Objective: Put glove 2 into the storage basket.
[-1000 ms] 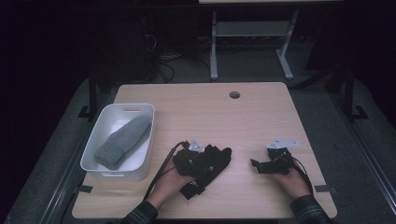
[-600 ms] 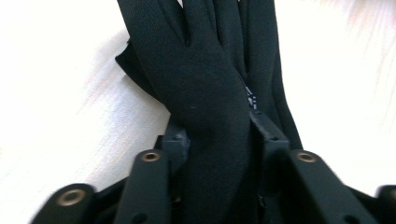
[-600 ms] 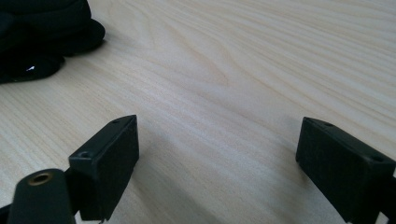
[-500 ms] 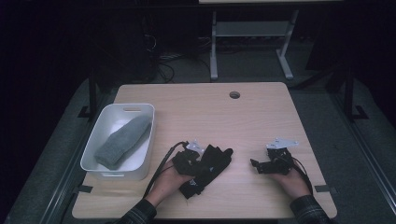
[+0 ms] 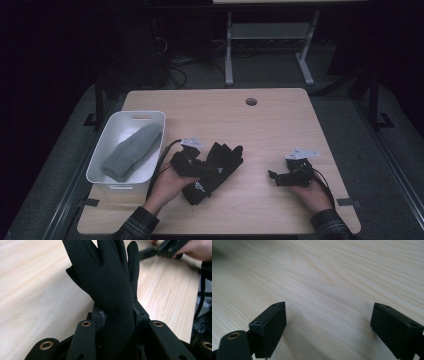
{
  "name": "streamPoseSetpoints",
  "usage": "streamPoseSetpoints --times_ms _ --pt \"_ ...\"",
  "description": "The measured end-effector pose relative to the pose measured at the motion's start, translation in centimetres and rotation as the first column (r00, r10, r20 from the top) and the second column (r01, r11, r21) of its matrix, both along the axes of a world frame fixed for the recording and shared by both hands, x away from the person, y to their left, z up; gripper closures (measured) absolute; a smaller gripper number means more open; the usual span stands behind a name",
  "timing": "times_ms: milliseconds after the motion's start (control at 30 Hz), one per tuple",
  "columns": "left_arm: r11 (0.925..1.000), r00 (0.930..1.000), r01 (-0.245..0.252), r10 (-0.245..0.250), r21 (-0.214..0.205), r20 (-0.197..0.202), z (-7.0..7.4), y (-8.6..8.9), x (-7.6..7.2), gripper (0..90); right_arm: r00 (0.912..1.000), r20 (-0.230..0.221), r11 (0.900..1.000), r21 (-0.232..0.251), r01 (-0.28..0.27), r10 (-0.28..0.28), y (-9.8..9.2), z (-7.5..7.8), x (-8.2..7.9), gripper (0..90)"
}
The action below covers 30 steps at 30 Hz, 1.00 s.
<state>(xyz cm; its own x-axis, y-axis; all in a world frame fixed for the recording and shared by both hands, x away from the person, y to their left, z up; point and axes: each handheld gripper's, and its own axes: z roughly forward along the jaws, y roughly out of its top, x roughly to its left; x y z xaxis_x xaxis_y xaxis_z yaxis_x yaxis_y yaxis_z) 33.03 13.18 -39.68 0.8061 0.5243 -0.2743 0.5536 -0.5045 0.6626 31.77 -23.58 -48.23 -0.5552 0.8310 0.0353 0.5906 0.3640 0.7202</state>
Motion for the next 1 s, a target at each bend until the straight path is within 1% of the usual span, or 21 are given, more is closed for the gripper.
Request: streamPoseSetpoints --times_ms 167,333,433,533,633,667,700,800,833,933,967,1000 --pt "0.9991 0.999 -0.037 0.038 -0.019 0.026 2.4 1.9 0.5 69.5 1.0 0.001 1.0 -0.001 0.0 0.0 0.0 0.0 0.0 13.1" --pt "0.9975 0.9962 -0.07 0.071 -0.012 0.052 4.5 4.1 1.1 69.5 1.0 0.001 1.0 0.0 0.0 0.0 0.0 0.0 0.0 13.0" --pt "0.9958 0.9938 -0.091 0.091 -0.009 0.063 5.5 5.5 1.5 69.5 1.0 0.001 1.0 0.0 0.0 0.0 0.0 0.0 0.0 13.1" --pt "0.9926 0.9898 -0.122 0.121 0.001 0.076 6.3 7.0 1.9 69.5 1.0 0.001 1.0 0.0 0.0 0.0 0.0 0.0 0.0 13.0" --pt "0.9884 0.9848 -0.152 0.15 0.01 0.088 7.0 8.7 2.4 69.5 1.0 0.001 1.0 0.0 0.0 0.0 0.0 0.0 0.0 13.0" --pt "0.9859 0.982 -0.167 0.166 0.007 0.09 7.2 9.2 2.5 69.5 1.0 0.001 1.0 0.0 0.0 0.0 0.0 0.0 0.0 13.0" --pt "0.9848 0.9806 -0.173 0.171 0.014 0.096 7.4 9.9 2.7 69.5 1.0 0.001 1.0 0.0 0.0 0.0 0.0 0.0 0.0 13.0" --pt "0.9776 0.973 -0.21 0.208 0.013 0.101 7.8 11.7 3.1 69.5 1.0 0.001 1.0 0.0 0.0 0.0 0.0 0.0 0.0 13.0" --pt "0.9737 0.969 -0.228 0.226 0.007 0.1 7.9 12.2 3.2 69.5 1.0 0.001 1.0 0.0 0.0 0.0 0.0 0.0 0.0 13.0" --pt "0.9667 0.9621 -0.256 0.255 0.001 0.098 8.1 13.8 3.4 69.5 1.0 0.001 1.0 0.0 0.001 -0.001 0.0 0.0 0.0 13.0" --pt "0.9656 0.9611 -0.26 0.259 0.003 0.097 8.1 14.4 3.4 69.5 1.0 0.001 1.0 0.0 0.0 0.0 0.0 0.0 0.0 13.1" --pt "0.9629 0.9585 -0.27 0.269 -0.003 0.094 8.1 15.0 3.5 69.5 1.0 0.002 1.0 0.0 0.001 -0.001 0.0 0.0 0.0 13.0"
